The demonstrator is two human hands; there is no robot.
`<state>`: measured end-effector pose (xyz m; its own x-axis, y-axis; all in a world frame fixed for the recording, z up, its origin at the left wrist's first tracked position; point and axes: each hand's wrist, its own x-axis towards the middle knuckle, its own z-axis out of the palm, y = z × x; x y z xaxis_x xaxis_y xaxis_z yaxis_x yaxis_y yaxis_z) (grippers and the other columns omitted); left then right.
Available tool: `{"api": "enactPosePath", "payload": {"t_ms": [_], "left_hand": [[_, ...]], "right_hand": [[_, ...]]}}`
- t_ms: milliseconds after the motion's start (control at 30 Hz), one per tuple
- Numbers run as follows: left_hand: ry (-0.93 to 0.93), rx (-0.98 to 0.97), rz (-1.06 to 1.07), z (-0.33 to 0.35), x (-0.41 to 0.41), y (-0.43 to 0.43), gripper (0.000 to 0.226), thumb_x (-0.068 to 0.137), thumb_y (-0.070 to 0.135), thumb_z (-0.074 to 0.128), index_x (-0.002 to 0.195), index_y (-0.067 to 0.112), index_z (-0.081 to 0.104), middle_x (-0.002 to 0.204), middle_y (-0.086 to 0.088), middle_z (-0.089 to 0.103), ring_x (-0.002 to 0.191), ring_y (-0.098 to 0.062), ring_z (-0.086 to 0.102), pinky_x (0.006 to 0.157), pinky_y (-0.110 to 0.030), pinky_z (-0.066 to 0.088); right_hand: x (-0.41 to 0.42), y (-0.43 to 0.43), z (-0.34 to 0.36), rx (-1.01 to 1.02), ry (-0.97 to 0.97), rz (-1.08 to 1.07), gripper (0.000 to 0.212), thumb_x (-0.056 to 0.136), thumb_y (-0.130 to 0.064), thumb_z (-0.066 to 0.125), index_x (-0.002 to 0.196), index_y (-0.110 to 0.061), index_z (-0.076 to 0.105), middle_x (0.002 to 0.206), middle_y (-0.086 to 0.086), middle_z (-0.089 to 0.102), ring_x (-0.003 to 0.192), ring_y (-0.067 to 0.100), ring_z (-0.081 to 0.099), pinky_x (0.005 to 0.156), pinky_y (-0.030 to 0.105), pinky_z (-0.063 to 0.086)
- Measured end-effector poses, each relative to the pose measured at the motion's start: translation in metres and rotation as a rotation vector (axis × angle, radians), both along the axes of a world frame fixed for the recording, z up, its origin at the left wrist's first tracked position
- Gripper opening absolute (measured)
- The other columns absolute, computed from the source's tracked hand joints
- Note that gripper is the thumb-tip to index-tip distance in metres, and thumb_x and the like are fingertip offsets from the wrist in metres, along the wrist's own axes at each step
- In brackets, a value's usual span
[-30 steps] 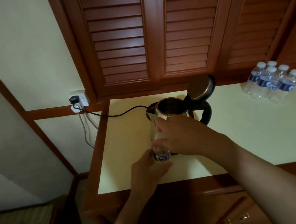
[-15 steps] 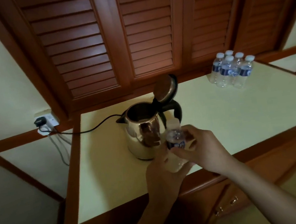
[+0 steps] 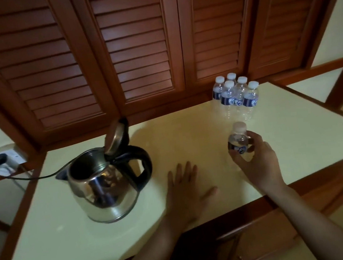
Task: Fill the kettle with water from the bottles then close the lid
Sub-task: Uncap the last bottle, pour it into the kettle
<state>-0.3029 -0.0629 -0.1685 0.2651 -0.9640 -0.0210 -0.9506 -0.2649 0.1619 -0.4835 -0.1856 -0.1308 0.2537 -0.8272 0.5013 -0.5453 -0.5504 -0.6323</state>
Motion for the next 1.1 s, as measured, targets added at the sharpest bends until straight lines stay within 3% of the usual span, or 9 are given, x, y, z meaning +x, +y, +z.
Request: {"api": "enactPosePath", "payload": {"t_ms": [167, 300, 433, 600, 767, 933, 1100], "left_hand": [[-0.033, 0.02, 0.104, 0.0, 0.001, -0.036, 0.101, 0.084, 0.088, 0.006, 0.162, 0.024, 0.005, 0.17, 0.004, -0.003, 0.156, -0.022, -0.014, 0.125, -0.051, -0.006], [0.022, 0.02, 0.148, 0.002, 0.0, -0.049, 0.101, 0.084, 0.09, 0.006, 0.162, 0.027, 0.003, 0.169, 0.007, -0.012, 0.154, -0.017, -0.022, 0.125, -0.048, -0.01], [0.024, 0.01, 0.176, 0.001, 0.001, -0.054, 0.096, 0.086, 0.089, 0.008, 0.162, 0.03, 0.004, 0.169, 0.01, -0.01, 0.153, -0.014, -0.022, 0.125, -0.046, -0.01], [0.025, -0.003, 0.195, 0.001, 0.002, -0.059, 0.095, 0.086, 0.089, 0.009, 0.161, 0.032, 0.007, 0.169, 0.013, -0.008, 0.153, -0.011, -0.021, 0.126, -0.045, -0.008], [0.025, 0.002, 0.205, 0.001, 0.005, -0.064, 0.094, 0.086, 0.089, 0.009, 0.161, 0.032, 0.006, 0.169, 0.014, -0.008, 0.153, -0.009, -0.022, 0.126, -0.044, -0.008], [0.032, 0.006, 0.205, 0.003, 0.005, -0.064, 0.094, 0.086, 0.089, 0.009, 0.161, 0.033, 0.006, 0.168, 0.015, -0.009, 0.152, -0.009, -0.022, 0.126, -0.043, -0.009], [0.034, 0.008, 0.207, 0.004, 0.004, -0.064, 0.094, 0.086, 0.089, 0.009, 0.161, 0.033, 0.006, 0.168, 0.016, -0.009, 0.152, -0.008, -0.023, 0.126, -0.043, -0.008]], "right_hand": [[-0.004, -0.052, -0.016, 0.08, -0.036, 0.008, 0.067, 0.076, -0.039, 0.081, 0.13, -0.015, 0.049, 0.106, 0.004, 0.062, 0.087, 0.015, 0.055, 0.072, 0.026, 0.04], [0.0, -0.084, -0.026, 0.16, -0.112, -0.024, 0.065, 0.074, -0.042, 0.08, 0.128, -0.02, 0.05, 0.107, -0.001, 0.06, 0.093, 0.018, 0.057, 0.077, 0.039, 0.052], [0.004, -0.111, -0.033, 0.133, -0.154, -0.02, 0.063, 0.076, -0.04, 0.081, 0.13, -0.022, 0.052, 0.113, -0.004, 0.058, 0.092, 0.014, 0.056, 0.076, 0.041, 0.054], [0.012, -0.144, -0.034, 0.122, -0.176, -0.075, 0.06, 0.077, -0.038, 0.08, 0.127, -0.017, 0.054, 0.11, 0.005, 0.063, 0.097, 0.024, 0.057, 0.08, 0.031, 0.043], [0.021, -0.167, -0.041, 0.03, -0.158, -0.123, 0.057, 0.075, -0.053, 0.069, 0.113, -0.011, 0.059, 0.109, 0.007, 0.062, 0.098, 0.029, 0.054, 0.08, 0.045, 0.048], [0.026, -0.174, -0.04, 0.053, -0.12, -0.188, 0.056, 0.077, -0.049, 0.075, 0.119, -0.019, 0.054, 0.113, 0.0, 0.065, 0.105, 0.028, 0.055, 0.086, 0.045, 0.043], [0.028, -0.179, -0.041, 0.063, -0.116, -0.205, 0.051, 0.076, -0.053, 0.074, 0.108, -0.02, 0.052, 0.112, 0.0, 0.065, 0.104, 0.028, 0.055, 0.085, 0.044, 0.041]]}}
